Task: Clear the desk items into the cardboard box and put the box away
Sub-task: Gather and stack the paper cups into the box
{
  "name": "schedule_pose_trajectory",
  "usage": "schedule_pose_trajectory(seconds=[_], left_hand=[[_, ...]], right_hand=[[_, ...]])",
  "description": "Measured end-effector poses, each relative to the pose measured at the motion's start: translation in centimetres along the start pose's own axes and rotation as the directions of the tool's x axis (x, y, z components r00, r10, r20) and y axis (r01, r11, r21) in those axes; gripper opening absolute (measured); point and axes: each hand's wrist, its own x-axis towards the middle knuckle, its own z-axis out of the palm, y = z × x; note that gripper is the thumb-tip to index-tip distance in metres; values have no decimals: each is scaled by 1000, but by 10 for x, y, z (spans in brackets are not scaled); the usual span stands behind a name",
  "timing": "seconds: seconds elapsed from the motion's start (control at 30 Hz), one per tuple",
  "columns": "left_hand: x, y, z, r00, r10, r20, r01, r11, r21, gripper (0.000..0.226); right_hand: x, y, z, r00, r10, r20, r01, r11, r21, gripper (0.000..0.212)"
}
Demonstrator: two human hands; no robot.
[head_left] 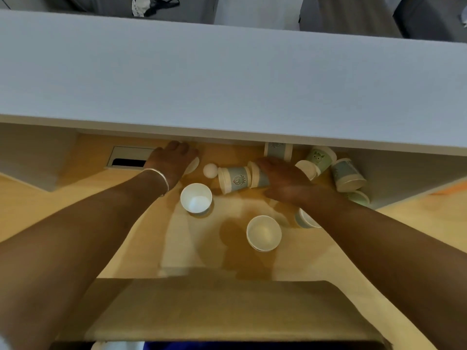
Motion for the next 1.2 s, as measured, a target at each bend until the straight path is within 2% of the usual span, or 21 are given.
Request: schedule_pose_trajectory(seconds=[0.07, 0.13, 0.2, 0.23, 0.3, 0.33, 0.4, 0.5, 0.63, 0.73, 0.87, 1.07, 1.2], left_hand=[[2, 1, 1, 1000, -25, 9, 24, 999, 40, 81], [-1, -2, -2, 997, -70, 34, 70, 998, 7, 81], [-10, -9, -9, 991, -136, 8, 136, 981, -137, 76], [-17, -14, -14, 982, -187, -15, 177, 949, -261, 74], [-33, -23, -24, 952, -306, -23, 252, 821, -512, 74], [-42, -25, -30, 942, -334, -21, 261, 773, -578, 75], [-62, -26, -42, 950, -306, -61, 203, 755, -624, 80], [-90, -20, -57, 972, -214, -101, 100, 756, -647, 76], [-105, -5, -68, 992, -107, -62, 35, 720, -693, 65], [-108, 8, -69, 998, -56, -33, 21, 759, -651, 68], [-109, 23, -66, 999, -42, 8, 40, 847, -531, 66], [-108, 29, -53, 996, -79, 41, 88, 826, -557, 70], [-110, 35, -47, 991, -115, 70, 135, 813, -567, 80]], right_hand=[[2, -4, 3, 999, 15, -34, -16, 1000, -23, 77], [0, -7, 5, 998, 22, -54, -25, 998, -59, 75], [-5, -8, 6, 997, 13, -78, -19, 997, -80, 74], [-10, -8, 5, 996, 15, -92, -22, 997, -77, 75], [-25, -6, -1, 991, 26, -134, -35, 997, -64, 76], [-33, -4, -4, 986, 29, -161, -39, 997, -63, 78], [-53, 0, -13, 973, 53, -223, -62, 997, -35, 81], [-81, 9, -28, 944, 157, -290, -123, 984, 131, 83], [-111, 18, -39, 873, 342, -347, -177, 886, 428, 87], [-131, 26, -33, 855, 382, -351, -169, 844, 509, 81], [-150, 31, -20, 842, 406, -356, -176, 829, 531, 75], [-159, 34, -6, 887, 387, -252, -239, 851, 467, 87], [-162, 33, 1, 900, 333, -280, -196, 885, 421, 88]])
